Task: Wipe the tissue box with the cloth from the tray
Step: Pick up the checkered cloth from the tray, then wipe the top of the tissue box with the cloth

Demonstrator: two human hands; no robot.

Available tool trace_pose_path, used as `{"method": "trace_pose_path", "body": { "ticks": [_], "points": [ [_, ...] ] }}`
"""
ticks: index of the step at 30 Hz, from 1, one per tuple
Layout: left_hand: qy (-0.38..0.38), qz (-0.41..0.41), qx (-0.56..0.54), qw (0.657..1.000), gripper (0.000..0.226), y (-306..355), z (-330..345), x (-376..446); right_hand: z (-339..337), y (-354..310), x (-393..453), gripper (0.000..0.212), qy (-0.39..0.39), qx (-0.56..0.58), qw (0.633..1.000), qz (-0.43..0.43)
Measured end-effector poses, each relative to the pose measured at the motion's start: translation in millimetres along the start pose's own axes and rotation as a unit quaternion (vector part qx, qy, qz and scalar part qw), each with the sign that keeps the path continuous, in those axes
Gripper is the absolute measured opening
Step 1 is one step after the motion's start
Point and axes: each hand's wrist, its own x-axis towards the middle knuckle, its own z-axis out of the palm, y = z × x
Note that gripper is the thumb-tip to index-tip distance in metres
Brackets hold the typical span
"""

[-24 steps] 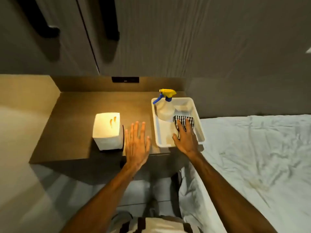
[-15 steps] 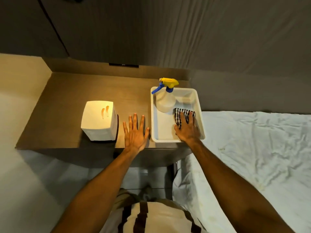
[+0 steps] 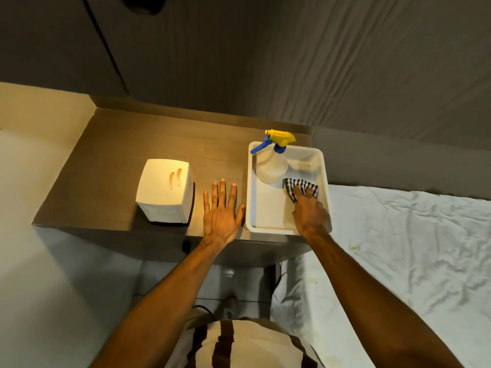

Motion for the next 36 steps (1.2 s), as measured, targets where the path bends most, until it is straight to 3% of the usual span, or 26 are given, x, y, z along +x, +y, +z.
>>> {"method": "trace_pose_path", "body": {
  "ticks": [3, 7, 10, 13, 15, 17, 20, 25, 32, 36],
  "points": [
    [0.054, -0.001, -0.045, 0.998, 0.071, -3, -16, -25, -15, 1, -13, 0.069, 0.013, 0.061, 0.998, 0.032],
    [0.165, 0.085, -0.079, 0.979, 0.065, -12, -46, -80, -19, -21, -62, 0.074, 0.127, 0.096, 0.987, -0.037],
    [0.234, 0.106, -0.049, 0.965, 0.063, -38, -85, -93, -30, -76, -94, 0.066, 0.171, 0.171, 0.965, -0.098],
    [0.280, 0.057, -0.035, 0.958, 0.060, -78, -133, -74, -52, -147, -110, 0.061, 0.178, 0.233, 0.944, -0.148],
    [0.251, 0.028, -0.054, 0.966, 0.058, -110, -154, -55, -64, -191, -117, 0.059, 0.178, 0.244, 0.936, -0.180],
    [0.166, 0.013, -0.067, 0.984, 0.056, -139, -161, -38, -69, -225, -121, 0.056, 0.165, 0.232, 0.937, -0.201],
    [0.078, 0.037, -0.087, 0.992, 0.054, -164, -154, -22, -63, -255, -131, 0.053, 0.149, 0.189, 0.949, -0.203],
    [0.102, 0.064, -0.157, 0.980, 0.062, -170, -142, -24, -35, -269, -150, 0.065, 0.131, 0.148, 0.959, -0.202],
    [0.086, 0.063, -0.141, 0.984, 0.061, -172, -138, -25, -40, -283, -109, 0.058, 0.102, 0.182, 0.955, -0.211],
    [0.106, 0.056, -0.116, 0.986, 0.062, -174, -131, -21, -25, -278, -134, 0.068, 0.111, 0.208, 0.953, -0.191]
  ]
}}
